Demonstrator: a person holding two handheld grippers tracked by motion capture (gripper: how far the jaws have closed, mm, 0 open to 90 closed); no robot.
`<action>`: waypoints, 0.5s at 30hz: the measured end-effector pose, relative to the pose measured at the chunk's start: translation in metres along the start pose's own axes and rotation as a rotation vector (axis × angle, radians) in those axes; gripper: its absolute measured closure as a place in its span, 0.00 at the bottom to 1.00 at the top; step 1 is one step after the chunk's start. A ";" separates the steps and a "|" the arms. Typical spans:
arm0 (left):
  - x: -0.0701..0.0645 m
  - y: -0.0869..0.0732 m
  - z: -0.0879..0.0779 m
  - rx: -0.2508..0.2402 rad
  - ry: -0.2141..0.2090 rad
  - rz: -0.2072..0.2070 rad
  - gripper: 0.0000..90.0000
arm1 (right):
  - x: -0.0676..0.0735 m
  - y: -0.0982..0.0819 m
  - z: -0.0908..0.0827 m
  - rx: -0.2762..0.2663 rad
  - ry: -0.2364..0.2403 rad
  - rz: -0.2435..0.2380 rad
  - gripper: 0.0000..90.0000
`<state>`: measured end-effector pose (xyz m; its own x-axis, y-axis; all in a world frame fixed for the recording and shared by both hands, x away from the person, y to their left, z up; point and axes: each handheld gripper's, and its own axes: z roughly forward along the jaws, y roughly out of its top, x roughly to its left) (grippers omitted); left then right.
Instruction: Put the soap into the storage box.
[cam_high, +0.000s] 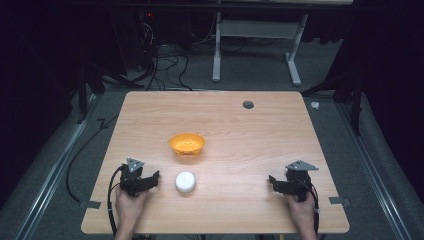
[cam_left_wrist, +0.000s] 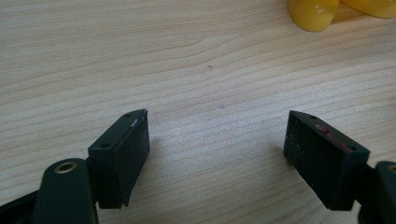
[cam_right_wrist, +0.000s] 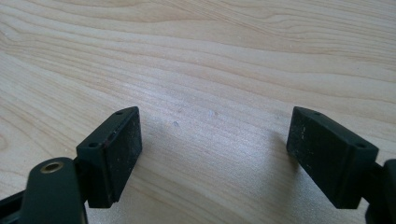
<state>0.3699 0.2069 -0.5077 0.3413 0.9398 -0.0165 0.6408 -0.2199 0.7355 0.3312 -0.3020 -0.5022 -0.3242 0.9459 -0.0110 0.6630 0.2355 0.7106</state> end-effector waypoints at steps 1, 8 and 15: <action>0.000 0.000 0.000 -0.002 -0.001 -0.002 0.25 | 0.000 0.000 0.000 0.000 0.000 0.001 0.21; 0.000 0.000 0.000 0.005 -0.004 0.007 0.23 | 0.000 0.000 0.000 0.000 0.000 0.000 0.21; -0.001 0.000 0.001 0.008 -0.008 0.010 0.21 | 0.000 0.000 0.000 0.000 0.001 0.000 0.21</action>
<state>0.3702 0.2056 -0.5080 0.3532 0.9354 -0.0151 0.6429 -0.2310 0.7302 0.3313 -0.3023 -0.5022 -0.3246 0.9458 -0.0102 0.6632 0.2353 0.7105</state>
